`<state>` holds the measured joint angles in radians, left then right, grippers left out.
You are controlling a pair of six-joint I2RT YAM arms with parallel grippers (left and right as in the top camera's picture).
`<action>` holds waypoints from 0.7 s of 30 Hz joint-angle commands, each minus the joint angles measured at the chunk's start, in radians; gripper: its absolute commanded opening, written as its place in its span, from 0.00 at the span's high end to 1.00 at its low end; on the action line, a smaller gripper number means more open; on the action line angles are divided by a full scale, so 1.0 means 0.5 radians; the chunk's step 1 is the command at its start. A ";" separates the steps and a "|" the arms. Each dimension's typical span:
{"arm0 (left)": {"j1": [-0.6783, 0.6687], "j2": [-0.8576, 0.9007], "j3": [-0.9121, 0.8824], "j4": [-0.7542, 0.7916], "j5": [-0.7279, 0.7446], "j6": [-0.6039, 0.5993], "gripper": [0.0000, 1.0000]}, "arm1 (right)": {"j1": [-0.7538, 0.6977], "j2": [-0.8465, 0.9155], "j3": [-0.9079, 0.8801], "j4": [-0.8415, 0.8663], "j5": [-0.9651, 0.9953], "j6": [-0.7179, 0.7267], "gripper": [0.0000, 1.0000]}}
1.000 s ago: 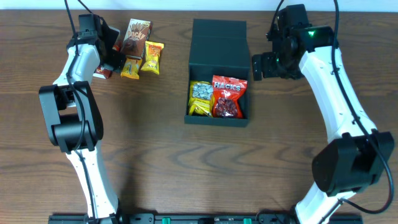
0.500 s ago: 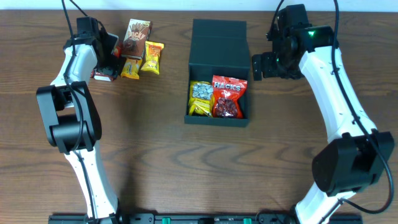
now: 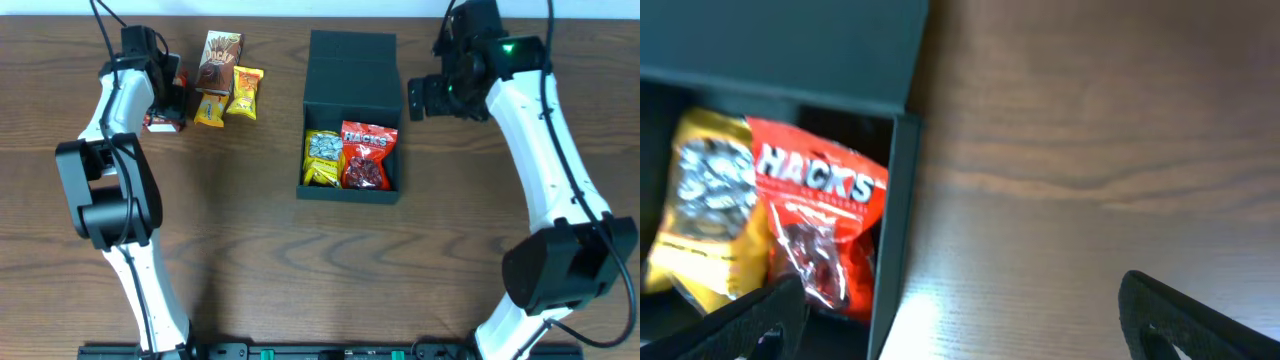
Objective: Pack container
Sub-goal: 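Carry the Hello Panda box right and lower it into the box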
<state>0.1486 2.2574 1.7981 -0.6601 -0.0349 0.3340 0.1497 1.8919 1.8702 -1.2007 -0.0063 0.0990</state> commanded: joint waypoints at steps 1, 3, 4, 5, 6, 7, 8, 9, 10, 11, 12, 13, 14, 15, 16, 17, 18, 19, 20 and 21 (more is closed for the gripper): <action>-0.004 -0.298 0.047 -0.036 -0.040 -0.100 0.30 | -0.067 0.007 0.157 -0.022 0.021 0.024 0.01; -0.027 -0.424 0.047 -0.095 -0.040 -0.143 0.30 | -0.121 0.007 0.240 -0.032 0.021 0.024 0.01; -0.042 -0.475 0.047 -0.129 -0.038 -0.179 0.31 | -0.148 0.007 0.267 -0.032 0.021 0.024 0.01; -0.070 -0.537 0.047 -0.185 -0.031 -0.228 0.31 | -0.193 0.007 0.297 -0.031 0.021 0.024 0.01; -0.092 -0.569 0.047 -0.221 -0.031 -0.269 0.32 | -0.217 0.007 0.304 -0.030 0.021 0.023 0.01; -0.123 -0.600 0.047 -0.267 -0.015 -0.304 0.32 | -0.243 0.007 0.309 -0.031 0.021 0.023 0.01; -0.154 -0.623 0.047 -0.309 0.021 -0.312 0.33 | -0.268 0.007 0.310 -0.031 0.021 0.023 0.01; -0.197 -0.643 0.047 -0.356 0.074 -0.314 0.35 | -0.301 0.007 0.310 -0.031 0.021 0.023 0.01; -0.256 -0.652 0.047 -0.400 0.121 -0.346 0.37 | -0.330 0.007 0.310 -0.031 0.021 0.023 0.01; -0.298 -0.654 0.047 -0.423 0.134 -0.388 0.38 | -0.349 0.007 0.310 -0.030 0.021 0.024 0.01; -0.363 -0.653 0.047 -0.454 0.146 -0.446 0.38 | -0.372 0.007 0.310 -0.030 0.021 0.023 0.01; -0.424 -0.649 0.047 -0.475 0.154 -0.491 0.39 | -0.390 0.007 0.310 -0.031 0.021 0.024 0.01; -0.491 -0.644 0.047 -0.491 0.163 -0.528 0.39 | -0.408 0.007 0.310 -0.031 0.021 0.023 0.01; -0.560 -0.642 0.047 -0.498 0.160 -0.560 0.39 | -0.429 0.007 0.310 -0.031 0.021 0.023 0.01; -0.655 -0.636 0.047 -0.497 0.159 -0.591 0.39 | -0.447 0.007 0.310 -0.032 0.021 0.022 0.01; -0.725 -0.632 0.047 -0.492 0.159 -0.616 0.39 | -0.463 0.007 0.310 -0.031 0.021 0.014 0.01; -0.793 -0.630 0.047 -0.487 0.159 -0.650 0.38 | -0.476 0.007 0.310 -0.031 0.021 0.007 0.01; -0.858 -0.621 0.047 -0.483 0.154 -0.696 0.38 | -0.489 0.007 0.310 -0.031 0.021 -0.003 0.01; -0.956 -0.605 0.047 -0.483 0.154 -0.793 0.37 | -0.511 0.007 0.310 -0.031 0.021 -0.008 0.01; -1.008 -0.594 0.046 -0.488 0.154 -0.851 0.37 | -0.522 0.007 0.310 -0.031 0.021 -0.008 0.01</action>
<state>-0.3000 1.9343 1.8061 -0.9005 0.0315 0.0193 -0.0910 1.8919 2.0041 -1.2144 -0.0036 0.0982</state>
